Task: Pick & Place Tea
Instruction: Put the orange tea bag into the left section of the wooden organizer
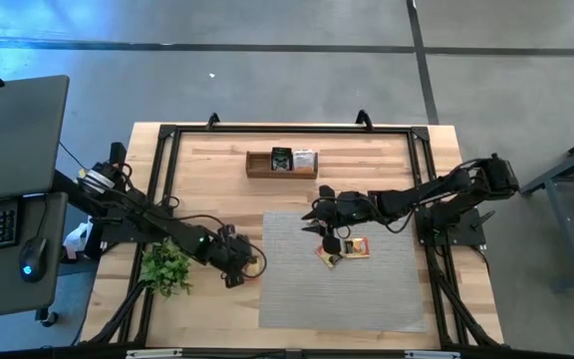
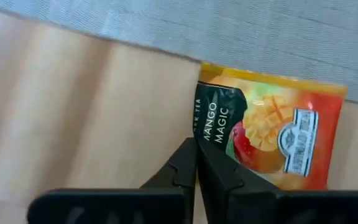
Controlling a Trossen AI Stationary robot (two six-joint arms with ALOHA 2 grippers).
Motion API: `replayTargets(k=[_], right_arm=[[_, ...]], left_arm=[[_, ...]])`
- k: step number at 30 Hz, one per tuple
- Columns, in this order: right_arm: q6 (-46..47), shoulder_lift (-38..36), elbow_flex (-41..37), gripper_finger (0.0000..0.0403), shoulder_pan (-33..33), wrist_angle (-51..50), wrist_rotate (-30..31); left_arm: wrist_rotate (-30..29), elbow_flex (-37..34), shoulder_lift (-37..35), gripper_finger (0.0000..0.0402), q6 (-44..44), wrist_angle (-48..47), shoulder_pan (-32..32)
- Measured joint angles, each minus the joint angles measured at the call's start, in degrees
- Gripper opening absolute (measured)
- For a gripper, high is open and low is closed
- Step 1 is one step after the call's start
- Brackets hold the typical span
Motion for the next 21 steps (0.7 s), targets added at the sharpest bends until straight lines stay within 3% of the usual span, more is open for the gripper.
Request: replayTargets(k=[4,9,16,21], right_arm=[[-1.1,0.0,0.0,0.0140,0.0,0.5,1.1],[-1.9,0.0,0.0,0.0140,-0.1,0.9,6.6],[-0.3,0.0,0.0,0.0139,-1.2,0.8,7.6],[2.8,0.0,0.0,0.0139,-1.6,0.8,9.2]], left_arm=[[-6.4,3.8,-0.2,0.0022,2.1,-6.5,0.3],[-7.8,8.6,-0.3,0.0023,2.3,-16.0,3.0],[-10.9,9.6,-0.5,0.0023,7.5,-13.6,10.3],[-14.8,9.6,-0.5,0.0024,16.8,-10.8,17.7]])
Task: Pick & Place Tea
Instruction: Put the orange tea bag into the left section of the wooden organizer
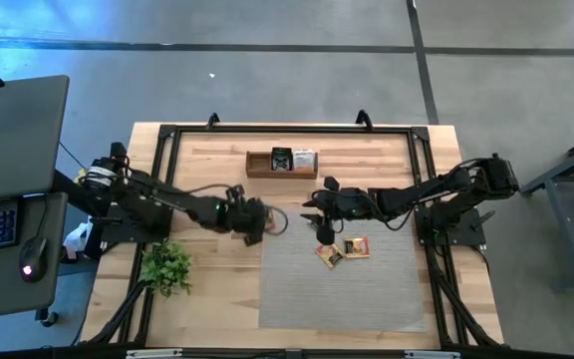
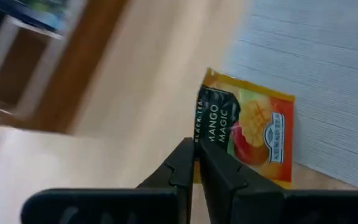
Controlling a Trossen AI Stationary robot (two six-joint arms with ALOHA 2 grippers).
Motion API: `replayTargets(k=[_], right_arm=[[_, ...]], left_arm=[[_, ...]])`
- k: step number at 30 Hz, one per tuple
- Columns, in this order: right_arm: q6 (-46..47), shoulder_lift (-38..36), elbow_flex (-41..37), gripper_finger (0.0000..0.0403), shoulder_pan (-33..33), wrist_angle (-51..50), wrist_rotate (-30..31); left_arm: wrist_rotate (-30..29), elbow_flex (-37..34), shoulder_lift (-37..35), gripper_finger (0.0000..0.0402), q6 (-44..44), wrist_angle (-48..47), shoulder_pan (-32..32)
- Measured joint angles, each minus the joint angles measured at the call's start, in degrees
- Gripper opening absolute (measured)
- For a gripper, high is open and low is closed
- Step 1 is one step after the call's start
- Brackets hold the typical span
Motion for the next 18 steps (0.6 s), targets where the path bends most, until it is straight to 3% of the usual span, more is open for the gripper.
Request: replayTargets(k=[4,13,15,18], right_arm=[[0.2,0.0,0.0,0.0139,0.0,0.0,2.4],[0.2,0.0,0.0,0.0139,0.0,-0.7,1.2],[-0.1,0.0,0.0,0.0139,0.0,-1.0,1.2],[-0.2,0.0,0.0,0.0139,0.0,-1.2,1.2]], left_arm=[[-2.7,0.0,0.0,0.0024,8.7,2.6,7.1],[-9.9,0.0,0.0,0.0024,22.6,9.6,21.4],[-8.0,0.7,0.0,0.0024,24.0,9.5,23.1],[1.5,2.4,-0.1,0.0024,22.6,8.5,24.2]])
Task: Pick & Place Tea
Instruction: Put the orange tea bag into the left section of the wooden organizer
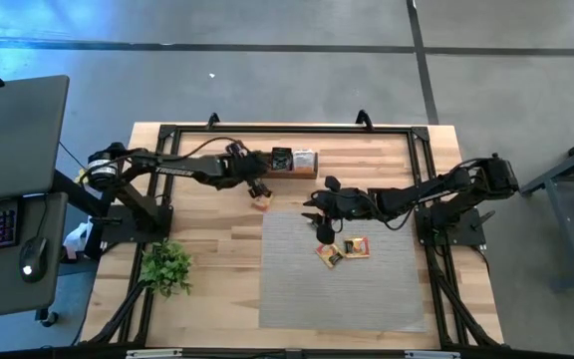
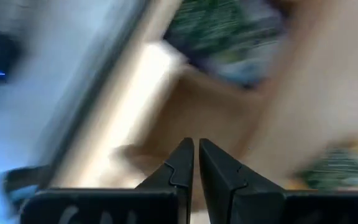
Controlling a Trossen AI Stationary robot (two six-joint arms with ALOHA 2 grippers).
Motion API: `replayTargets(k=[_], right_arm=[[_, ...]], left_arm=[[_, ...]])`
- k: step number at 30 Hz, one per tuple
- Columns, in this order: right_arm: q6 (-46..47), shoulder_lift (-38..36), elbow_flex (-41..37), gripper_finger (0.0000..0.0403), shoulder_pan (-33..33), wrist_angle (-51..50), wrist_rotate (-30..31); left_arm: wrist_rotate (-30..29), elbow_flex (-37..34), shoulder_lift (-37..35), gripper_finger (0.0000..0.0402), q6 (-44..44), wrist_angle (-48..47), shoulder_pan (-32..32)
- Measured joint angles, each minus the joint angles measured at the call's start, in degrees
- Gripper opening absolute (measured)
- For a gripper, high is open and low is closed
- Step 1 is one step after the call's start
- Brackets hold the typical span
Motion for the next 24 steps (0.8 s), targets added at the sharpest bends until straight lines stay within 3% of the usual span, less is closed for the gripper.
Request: replayTargets(k=[5,11,17,20,24], right_arm=[[1.2,0.4,0.0,0.0139,0.0,-0.3,0.0],[2.0,5.1,0.0,0.0139,0.0,4.4,0.3],[2.3,11.4,0.0,0.0139,-0.3,14.6,1.0],[6.9,12.4,0.0,0.0139,-1.3,15.8,2.6],[12.4,12.7,0.0,0.0139,-3.1,15.3,2.7]], left_arm=[[20.8,1.7,0.0,0.0024,-3.8,-1.8,-0.6],[29.2,2.7,0.0,0.0042,-4.2,-11.6,-1.2],[28.4,1.4,0.0,0.0117,-4.5,-12.3,-1.6],[28.8,0.1,0.0,0.0151,-7.0,-10.1,-1.5],[28.4,-2.6,1.1,0.0170,-10.4,-4.5,-2.4]])
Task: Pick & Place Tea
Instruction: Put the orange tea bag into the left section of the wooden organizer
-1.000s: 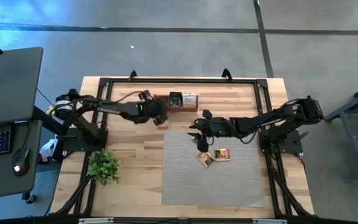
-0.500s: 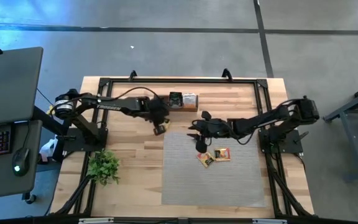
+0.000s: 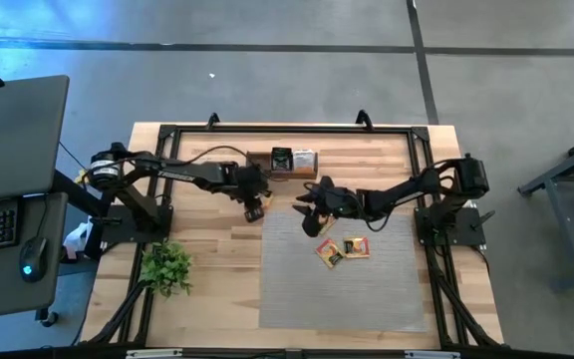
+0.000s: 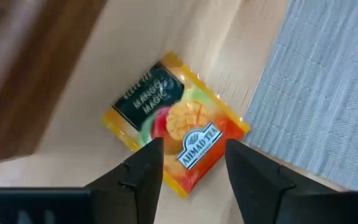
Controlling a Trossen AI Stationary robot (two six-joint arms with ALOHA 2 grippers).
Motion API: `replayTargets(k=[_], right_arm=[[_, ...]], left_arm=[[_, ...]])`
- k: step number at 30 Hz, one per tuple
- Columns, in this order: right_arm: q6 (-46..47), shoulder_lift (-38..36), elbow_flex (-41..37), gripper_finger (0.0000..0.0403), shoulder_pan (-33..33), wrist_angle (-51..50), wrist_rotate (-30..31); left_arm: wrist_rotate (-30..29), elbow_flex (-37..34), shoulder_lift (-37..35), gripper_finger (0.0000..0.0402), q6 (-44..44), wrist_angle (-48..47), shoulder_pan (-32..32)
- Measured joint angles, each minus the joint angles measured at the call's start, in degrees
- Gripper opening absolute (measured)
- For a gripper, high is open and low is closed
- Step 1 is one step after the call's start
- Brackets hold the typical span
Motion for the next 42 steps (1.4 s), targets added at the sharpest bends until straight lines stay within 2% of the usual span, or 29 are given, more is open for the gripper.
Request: replayTargets(k=[8,12,18,21,26,30,36,42], right_arm=[[0.1,0.0,0.0,0.0139,-0.6,-1.0,-0.1],[0.1,0.0,0.0,0.0139,-0.6,-1.1,-0.1],[0.1,0.0,0.0,0.0139,-0.5,-1.9,-0.1],[0.1,0.0,0.0,0.0139,-0.5,-2.1,-0.1],[0.1,0.0,0.0,0.0139,-0.5,-2.1,-0.1],[0.1,0.0,0.0,0.0139,-0.5,-2.2,-0.2],[0.0,0.0,0.0,0.0139,-0.5,-3.0,-0.2],[0.0,0.0,0.0,0.0139,-0.5,-3.7,-0.2]], left_arm=[[-1.0,-2.3,3.1,0.0172,-3.6,2.7,-5.8],[-1.2,-2.3,3.1,0.0172,-5.2,2.4,-10.0],[-0.6,-2.5,1.5,0.0172,-12.5,0.9,-16.0],[-2.8,-1.7,0.7,0.0172,-13.7,0.8,-17.8],[-7.7,2.4,-0.4,0.0172,-14.7,-1.3,-17.6],[-10.0,4.2,-0.3,0.0172,-8.8,-1.8,-15.2],[-7.4,2.8,1.9,0.0172,-6.0,-1.7,-10.0],[-4.3,1.5,6.0,0.0172,-4.4,-1.4,-8.7]])
